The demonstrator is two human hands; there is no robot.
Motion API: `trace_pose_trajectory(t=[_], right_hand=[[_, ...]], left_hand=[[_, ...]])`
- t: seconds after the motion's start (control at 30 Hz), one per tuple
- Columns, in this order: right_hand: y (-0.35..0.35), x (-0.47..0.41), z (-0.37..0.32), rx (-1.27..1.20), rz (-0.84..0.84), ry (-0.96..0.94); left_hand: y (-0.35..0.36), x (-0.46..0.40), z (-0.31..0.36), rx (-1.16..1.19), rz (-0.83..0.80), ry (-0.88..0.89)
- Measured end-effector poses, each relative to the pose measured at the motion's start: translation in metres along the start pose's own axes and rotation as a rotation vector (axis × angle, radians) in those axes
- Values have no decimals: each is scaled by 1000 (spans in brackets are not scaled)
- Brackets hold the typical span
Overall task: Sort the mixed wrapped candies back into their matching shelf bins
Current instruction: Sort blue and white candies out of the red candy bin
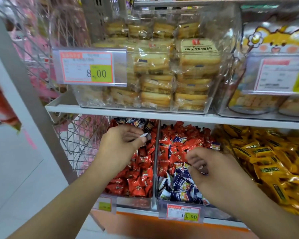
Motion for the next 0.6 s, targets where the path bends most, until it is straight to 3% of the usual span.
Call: trace_pose_trajectory(t=[0.17,0.3,0.37,0.53,0.6], right_hand=[[-8,8,-17,-152,65,-157],[-14,15,-18,-33,178,-180],[-17,15,-11,23,161,-112],[-12,13,6,170,11,73],[-11,10,6,171,-8,77]], left_hand=[[14,37,52,211,-225,12],[35,50,64,247,-362,4],[34,48,59,150,-312,53],[9,17,21,-130,-6,43],[6,6,3,-231,17,35]])
Point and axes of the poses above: each hand's wrist, its own x-axis away from the middle knuckle, its own y-axis out of the palm, z = x × y, the point moved 4 cm from there along -x, towards the middle knuckle, and after that the axes turned 4 degrees about y, right-handed, at the moved point
